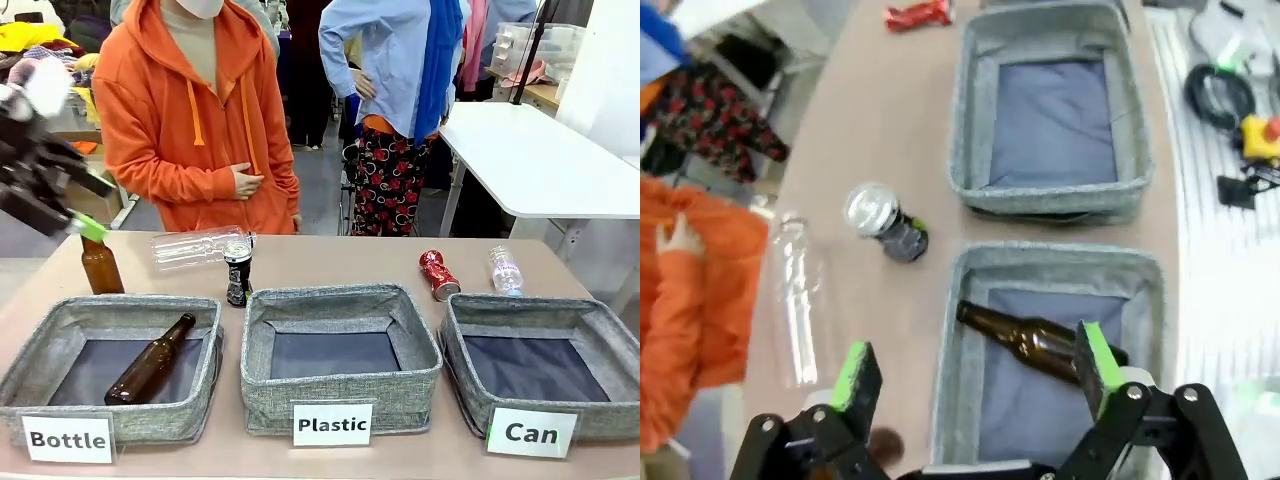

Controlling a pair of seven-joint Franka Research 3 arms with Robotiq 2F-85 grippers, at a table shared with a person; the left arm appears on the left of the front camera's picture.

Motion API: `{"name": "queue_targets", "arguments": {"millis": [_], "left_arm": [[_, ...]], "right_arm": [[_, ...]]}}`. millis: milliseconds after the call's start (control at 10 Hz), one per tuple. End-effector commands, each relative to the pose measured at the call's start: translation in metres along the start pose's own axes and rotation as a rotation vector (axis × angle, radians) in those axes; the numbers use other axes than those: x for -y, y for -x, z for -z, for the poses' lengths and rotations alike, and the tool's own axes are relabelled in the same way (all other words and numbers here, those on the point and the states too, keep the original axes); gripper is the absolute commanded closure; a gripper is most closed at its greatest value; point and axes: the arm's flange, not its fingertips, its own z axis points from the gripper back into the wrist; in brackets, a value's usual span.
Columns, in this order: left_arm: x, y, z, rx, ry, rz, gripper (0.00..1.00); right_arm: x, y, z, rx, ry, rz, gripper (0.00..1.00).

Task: Sort the can waste into the basket.
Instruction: Pick up the can waste from the table and place it in the right Fabric basket.

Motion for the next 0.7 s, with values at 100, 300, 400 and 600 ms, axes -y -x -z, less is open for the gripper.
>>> {"name": "queue_targets", "arguments": {"millis": [100, 300, 400, 600], "left_arm": [[-0.017, 0.006, 0.074, 0.028, -0.014, 0.079, 0.00], [-0.030, 0.021, 0.120, 0.027, 0.028, -0.021, 0.00], [-0.035, 0.028, 0.129, 0.063, 0.074, -0.074, 0.00], [-0.016, 0.010, 0.110, -0.017, 0.020, 0.012, 0.00]], "right_arm": [[-0.001, -0.003, -0.001, 0.017, -0.027, -0.025, 0.00], [-0.001, -0.003, -0.001, 0.017, -0.027, -0.025, 0.00], [-0.001, -0.003, -0.001, 0.017, -0.027, -0.025, 0.00], [-0.001, -0.003, -0.001, 0.017, -0.027, -0.025, 0.00]]}}
